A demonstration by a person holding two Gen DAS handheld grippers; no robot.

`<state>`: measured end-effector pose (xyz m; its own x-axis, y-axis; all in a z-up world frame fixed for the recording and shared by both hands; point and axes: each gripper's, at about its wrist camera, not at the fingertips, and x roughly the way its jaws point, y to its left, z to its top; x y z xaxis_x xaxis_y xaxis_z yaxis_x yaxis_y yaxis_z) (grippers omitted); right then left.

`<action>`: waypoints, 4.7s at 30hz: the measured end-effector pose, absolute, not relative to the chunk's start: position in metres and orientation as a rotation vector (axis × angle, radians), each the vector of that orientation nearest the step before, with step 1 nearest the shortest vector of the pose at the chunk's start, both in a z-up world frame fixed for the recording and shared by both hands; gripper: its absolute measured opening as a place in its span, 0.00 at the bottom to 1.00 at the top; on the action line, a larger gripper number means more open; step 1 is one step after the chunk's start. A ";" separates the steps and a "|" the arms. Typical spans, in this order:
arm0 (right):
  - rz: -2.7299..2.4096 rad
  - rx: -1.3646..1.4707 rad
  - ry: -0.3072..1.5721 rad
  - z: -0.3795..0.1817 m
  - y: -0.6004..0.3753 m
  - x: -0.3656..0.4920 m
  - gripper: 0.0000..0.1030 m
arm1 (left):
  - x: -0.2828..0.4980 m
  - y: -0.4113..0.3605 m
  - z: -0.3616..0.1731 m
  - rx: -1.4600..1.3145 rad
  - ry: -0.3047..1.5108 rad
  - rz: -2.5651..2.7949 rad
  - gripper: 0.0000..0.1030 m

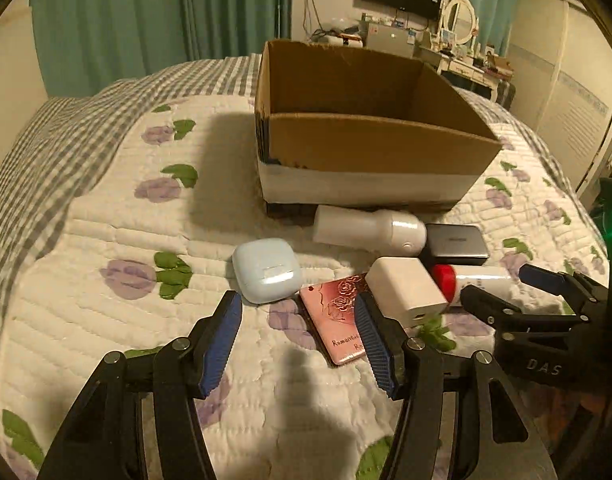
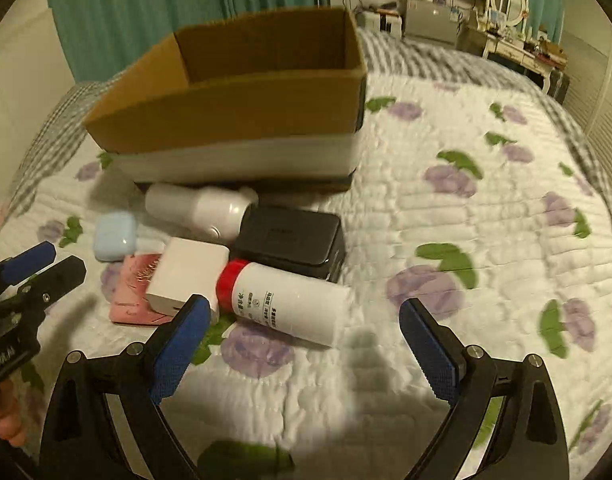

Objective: Organize rigid objects
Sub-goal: 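Grasp the second white charger with the left tool while the right tool grasps the red-capped bottle, then carry the charger and bottle into the box and open both tools, then grasp the blue earbud case with the left tool while the right tool grasps the black power bank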

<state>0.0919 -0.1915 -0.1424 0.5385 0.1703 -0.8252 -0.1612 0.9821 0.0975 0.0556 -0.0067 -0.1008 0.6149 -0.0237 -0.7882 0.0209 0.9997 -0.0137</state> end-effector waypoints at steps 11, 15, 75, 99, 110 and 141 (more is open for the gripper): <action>0.178 0.095 1.035 -0.165 -0.189 0.122 0.93 | 0.066 -0.001 -0.119 0.013 0.939 0.028 0.59; 0.187 0.081 1.011 -0.157 -0.189 0.111 0.81 | 0.064 -0.012 -0.113 0.031 0.944 0.007 0.59; 0.306 0.089 0.663 0.045 -0.208 0.138 0.81 | 0.136 -0.031 0.044 -0.040 0.725 -0.137 0.51; 0.227 0.143 0.651 0.004 -0.209 0.207 0.95 | 0.186 -0.034 -0.009 0.038 0.728 -0.160 0.59; 0.137 0.069 0.666 0.033 -0.245 0.098 0.95 | 0.086 0.008 0.041 -0.028 0.744 -0.092 0.59; 0.225 0.009 0.967 -0.150 -0.192 0.132 0.95 | 0.125 0.005 -0.155 0.092 1.070 0.042 0.59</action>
